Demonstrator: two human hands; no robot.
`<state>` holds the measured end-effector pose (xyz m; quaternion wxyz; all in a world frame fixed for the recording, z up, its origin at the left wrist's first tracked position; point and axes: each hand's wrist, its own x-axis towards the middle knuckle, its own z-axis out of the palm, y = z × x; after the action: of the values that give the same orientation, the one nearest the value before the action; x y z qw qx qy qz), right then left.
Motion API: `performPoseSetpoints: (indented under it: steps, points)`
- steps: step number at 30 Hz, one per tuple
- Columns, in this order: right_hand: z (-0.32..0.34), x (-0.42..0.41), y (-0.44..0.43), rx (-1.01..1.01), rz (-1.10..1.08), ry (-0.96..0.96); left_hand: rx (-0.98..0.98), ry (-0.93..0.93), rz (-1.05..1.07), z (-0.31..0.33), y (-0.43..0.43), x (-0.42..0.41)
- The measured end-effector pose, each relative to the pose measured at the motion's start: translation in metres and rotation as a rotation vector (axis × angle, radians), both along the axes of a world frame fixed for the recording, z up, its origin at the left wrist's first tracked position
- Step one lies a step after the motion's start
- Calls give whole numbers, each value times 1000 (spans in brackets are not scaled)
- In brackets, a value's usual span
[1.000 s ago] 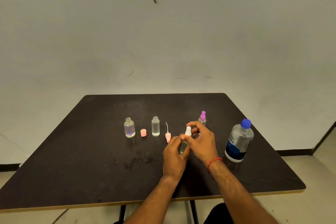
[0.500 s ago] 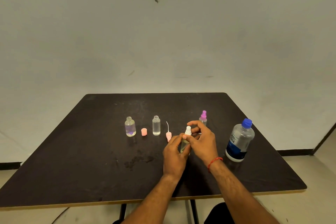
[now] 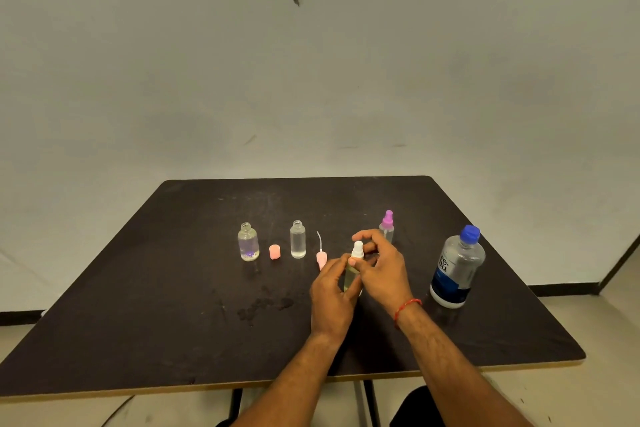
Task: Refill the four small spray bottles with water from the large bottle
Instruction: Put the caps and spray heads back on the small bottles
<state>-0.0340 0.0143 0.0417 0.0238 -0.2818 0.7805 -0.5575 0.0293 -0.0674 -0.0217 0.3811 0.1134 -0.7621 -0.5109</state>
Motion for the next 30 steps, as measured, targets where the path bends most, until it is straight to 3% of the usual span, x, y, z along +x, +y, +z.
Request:
performPoseSetpoints:
  steps: [8, 15, 22, 30]
  points:
    - [5, -12, 7, 10, 123, -5, 16, 1, -11, 0, -1, 0]
    - [5, -9, 9, -98, 77, -31, 34, -40, -55, -1, -2, -1]
    - [4, 0, 2, -65, -30, 1, 64, -23, -54, 1, 0, 5]
    - [13, -17, 13, -37, 241, -169, 74, -31, -64, 2, 0, 4]
